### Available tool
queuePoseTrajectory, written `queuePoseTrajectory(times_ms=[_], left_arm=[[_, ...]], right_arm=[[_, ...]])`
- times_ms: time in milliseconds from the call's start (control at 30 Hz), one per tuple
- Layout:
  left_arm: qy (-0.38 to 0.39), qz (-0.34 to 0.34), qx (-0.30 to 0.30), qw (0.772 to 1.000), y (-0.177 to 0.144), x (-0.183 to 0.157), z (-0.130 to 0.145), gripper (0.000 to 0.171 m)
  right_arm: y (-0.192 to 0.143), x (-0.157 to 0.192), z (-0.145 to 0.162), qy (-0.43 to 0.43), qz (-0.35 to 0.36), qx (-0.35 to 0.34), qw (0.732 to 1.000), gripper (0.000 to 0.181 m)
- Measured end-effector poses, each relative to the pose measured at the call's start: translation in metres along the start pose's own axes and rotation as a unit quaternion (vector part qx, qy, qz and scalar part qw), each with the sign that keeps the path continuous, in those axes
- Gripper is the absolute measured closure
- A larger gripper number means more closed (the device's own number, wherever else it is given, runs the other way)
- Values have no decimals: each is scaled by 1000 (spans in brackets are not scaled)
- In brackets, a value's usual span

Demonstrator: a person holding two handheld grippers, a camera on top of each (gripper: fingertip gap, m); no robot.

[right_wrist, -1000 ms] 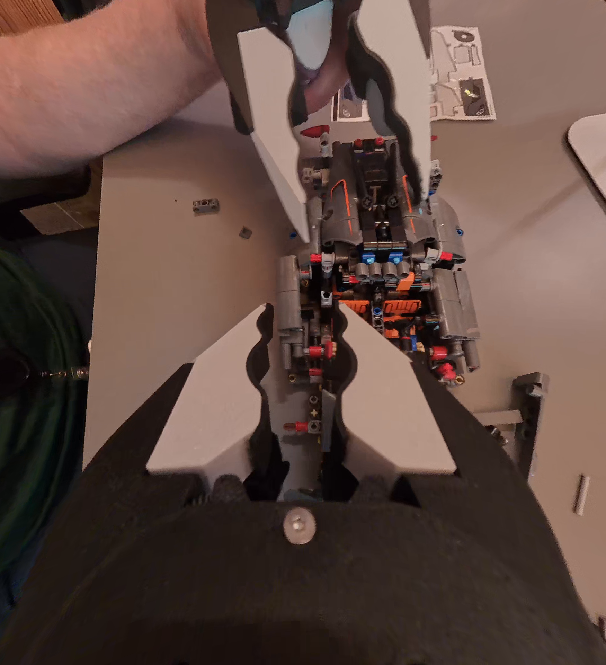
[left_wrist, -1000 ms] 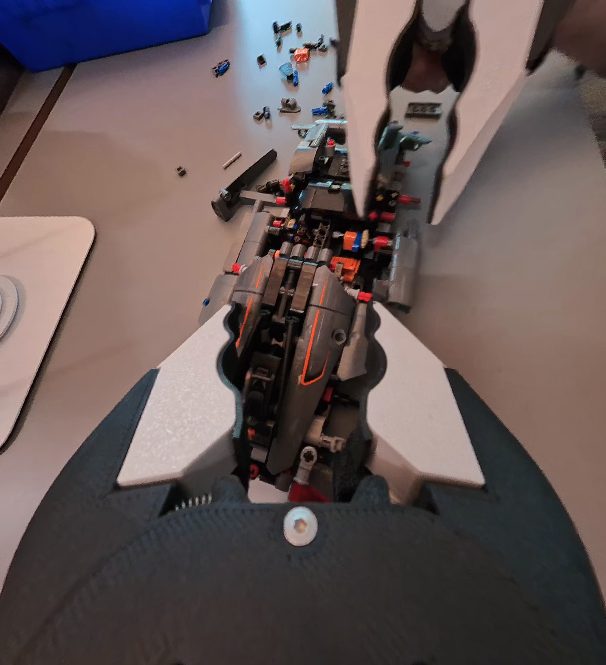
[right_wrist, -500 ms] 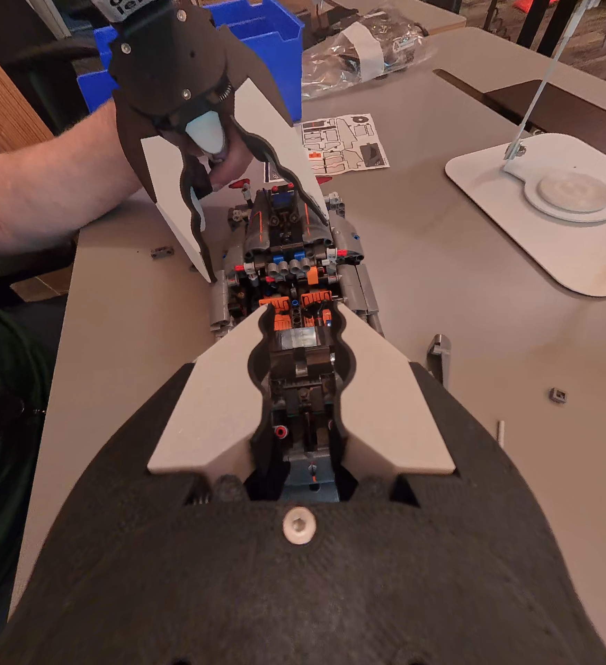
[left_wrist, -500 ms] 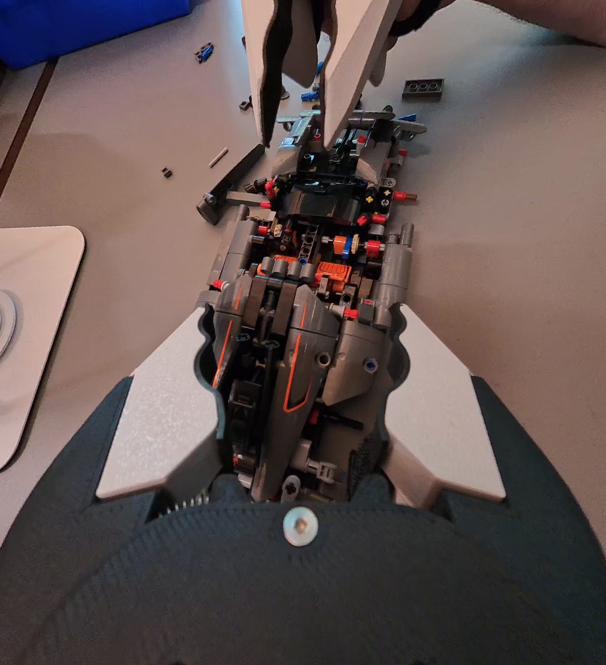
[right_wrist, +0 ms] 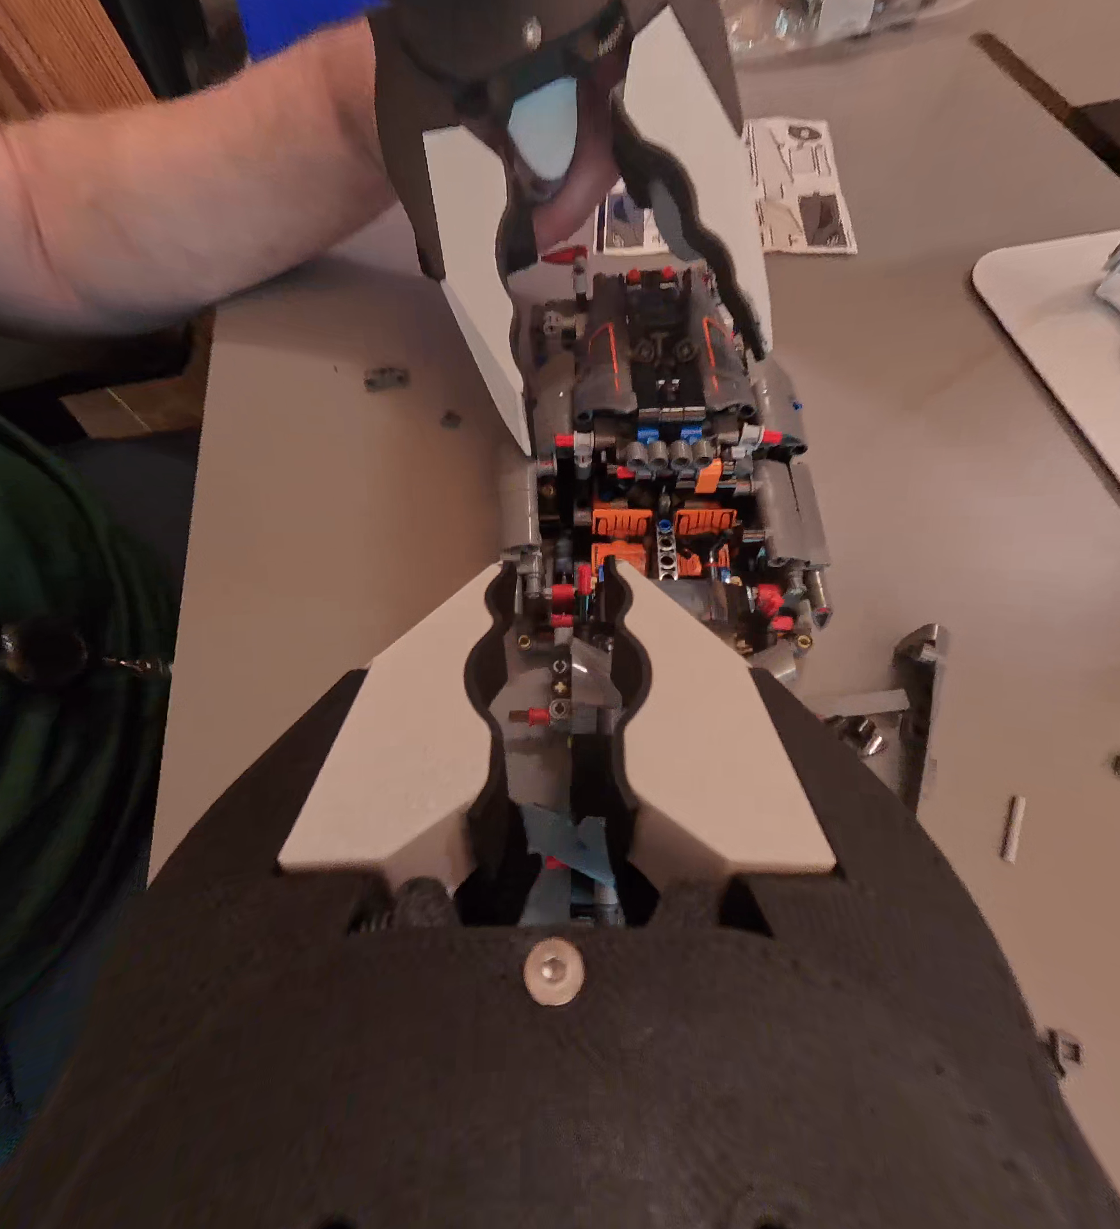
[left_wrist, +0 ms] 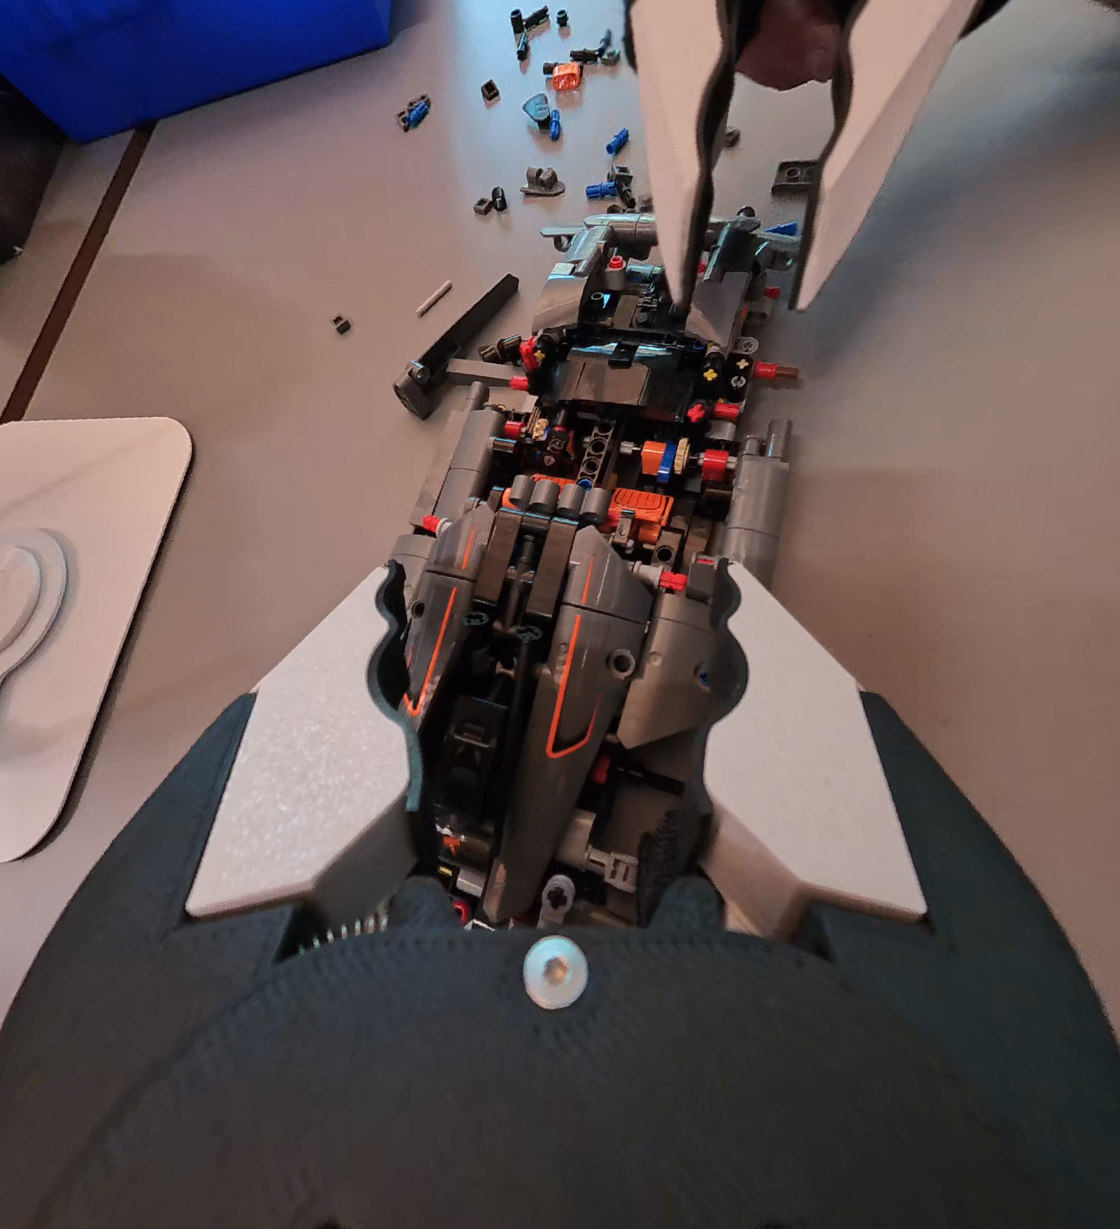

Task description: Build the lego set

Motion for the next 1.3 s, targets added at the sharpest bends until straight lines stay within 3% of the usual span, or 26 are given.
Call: queuePoseTrajectory(times_ms=[133,367,700,1300], left_arm=[[9,-10,-4,1000,-2,-1,-2,82],[43,-4,-19,999,-8,-14,-13,79],[88,-47,66,993,11,-20,-8,71],[73,-64,61,993,13,-8,-2,71]], right_arm=[[-6,3,5,24,30,12,999,155],[-16,9,20,54,98,32,993,128],[-27,11,42,87,135,39,986,128],[-23,4,57,103,145,43,983,124]])
Point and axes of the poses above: each gripper's, where its closed fingertips meet, y out along the fingers, z out of its underside, x = y × z across the jaws, the point moved 7 cm from there along -y, back along the fingers, and after that the axes turned 10 degrees about x, right-handed, at the moved point
